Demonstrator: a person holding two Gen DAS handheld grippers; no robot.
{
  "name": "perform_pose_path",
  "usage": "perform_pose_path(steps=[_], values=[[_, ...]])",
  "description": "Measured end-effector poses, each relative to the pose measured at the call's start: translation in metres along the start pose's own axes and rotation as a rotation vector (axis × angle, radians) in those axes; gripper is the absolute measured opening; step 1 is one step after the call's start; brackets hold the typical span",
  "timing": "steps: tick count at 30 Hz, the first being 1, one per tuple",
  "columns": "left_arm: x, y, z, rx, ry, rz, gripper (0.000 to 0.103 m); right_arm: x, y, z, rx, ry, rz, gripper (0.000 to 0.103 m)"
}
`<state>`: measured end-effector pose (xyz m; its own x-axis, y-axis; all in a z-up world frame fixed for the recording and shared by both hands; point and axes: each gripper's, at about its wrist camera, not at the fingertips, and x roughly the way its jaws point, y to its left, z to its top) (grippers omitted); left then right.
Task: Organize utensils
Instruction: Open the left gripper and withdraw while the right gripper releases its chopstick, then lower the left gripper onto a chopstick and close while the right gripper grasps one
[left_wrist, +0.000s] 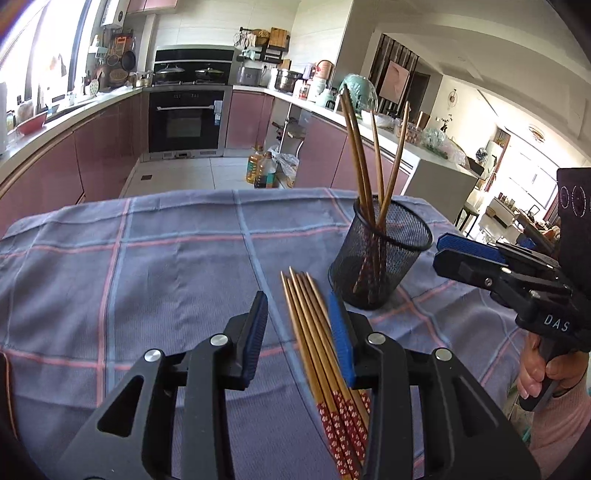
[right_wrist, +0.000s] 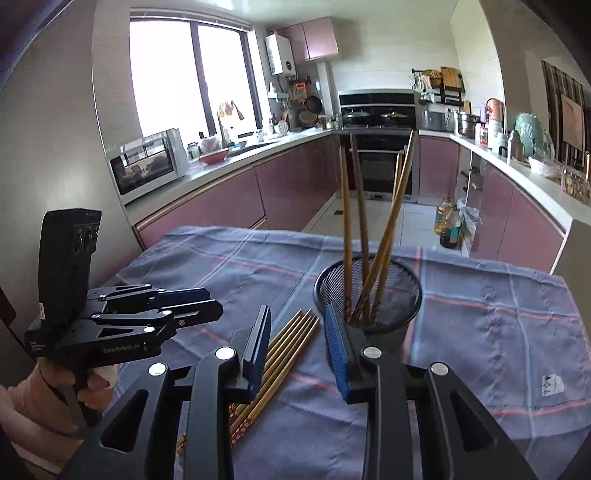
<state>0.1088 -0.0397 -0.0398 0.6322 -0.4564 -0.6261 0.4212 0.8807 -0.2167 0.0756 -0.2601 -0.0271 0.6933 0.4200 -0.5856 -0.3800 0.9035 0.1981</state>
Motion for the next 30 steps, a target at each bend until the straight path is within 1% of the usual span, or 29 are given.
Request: perform_pose_path(steps=[2,5,7,10,14,20,26,30], values=[[0.007,0.002,-0.012,-0.015,0.033,-0.006,0.034,0.015,0.002,-0.013,0.028,0.052,0.015,0.029],[0.015,0.004,-0.027,-0.01,0.07,0.015,0.034,0.033,0.004,-0.028,0.057,0.111,0.021,0.029],[0.019,0.004,-0.035,-0.016,0.089,0.009,0.034,0.042,0.005,-0.037,0.076,0.144,0.028,0.029],[0.023,0.003,-0.041,-0.011,0.105,0.015,0.034,0.048,0.009,-0.047,0.087,0.171,0.03,0.029],[0.028,0.0,-0.047,0.0,0.126,0.015,0.034,0.052,0.012,-0.055,0.098,0.19,0.036,0.029],[0.034,-0.005,-0.053,0.017,0.147,0.02,0.033,0.059,0.017,-0.058,0.087,0.207,0.027,0.029],[0.039,-0.009,-0.056,0.036,0.168,0.043,0.033,0.063,0.018,-0.058,0.077,0.216,0.005,0.029],[0.041,-0.011,-0.056,0.039,0.164,0.061,0.031,0.064,0.017,-0.058,0.075,0.221,-0.001,0.028]])
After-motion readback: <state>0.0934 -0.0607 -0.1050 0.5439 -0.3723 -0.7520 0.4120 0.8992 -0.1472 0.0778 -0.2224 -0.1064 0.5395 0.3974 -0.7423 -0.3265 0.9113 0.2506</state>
